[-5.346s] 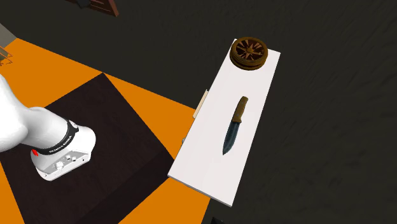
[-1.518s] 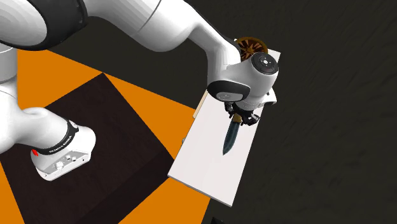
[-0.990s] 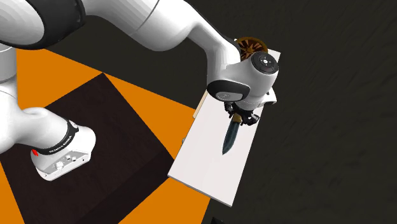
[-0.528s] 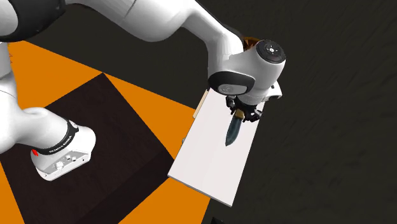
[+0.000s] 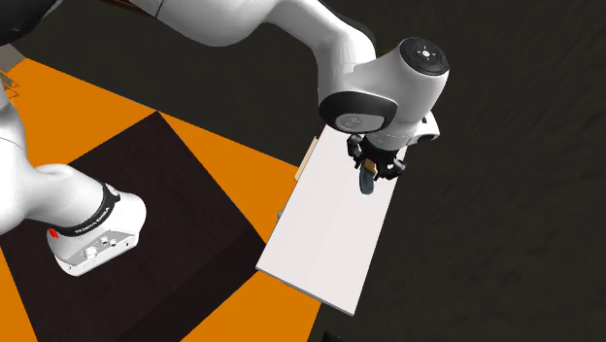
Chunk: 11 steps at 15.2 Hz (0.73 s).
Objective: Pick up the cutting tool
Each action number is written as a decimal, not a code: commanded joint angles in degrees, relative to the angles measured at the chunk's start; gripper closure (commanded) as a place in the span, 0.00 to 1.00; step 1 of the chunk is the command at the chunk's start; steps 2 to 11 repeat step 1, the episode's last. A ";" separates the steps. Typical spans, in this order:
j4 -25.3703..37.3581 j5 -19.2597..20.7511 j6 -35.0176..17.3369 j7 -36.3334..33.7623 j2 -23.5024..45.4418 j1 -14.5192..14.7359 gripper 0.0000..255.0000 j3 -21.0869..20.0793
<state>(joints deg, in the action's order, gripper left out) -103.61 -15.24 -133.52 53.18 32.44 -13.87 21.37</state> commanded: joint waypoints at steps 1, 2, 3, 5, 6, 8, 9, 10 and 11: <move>0.02 0.14 0.33 -0.09 -0.30 0.08 1.00 0.10; 0.02 0.14 0.33 -0.09 -0.30 0.08 1.00 0.10; 0.02 0.14 0.33 -0.09 -0.30 0.08 1.00 0.10; 0.02 0.14 0.33 -0.09 -0.30 0.08 1.00 0.10; 0.02 0.14 0.33 -0.09 -0.30 0.08 1.00 0.10; 0.02 0.14 0.33 -0.09 -0.30 0.08 1.00 0.10; 0.02 0.14 0.33 -0.09 -0.30 0.08 1.00 0.10; 0.02 0.14 0.33 -0.09 -0.30 0.08 1.00 0.10; 0.02 0.14 0.33 -0.09 -0.30 0.08 1.00 0.10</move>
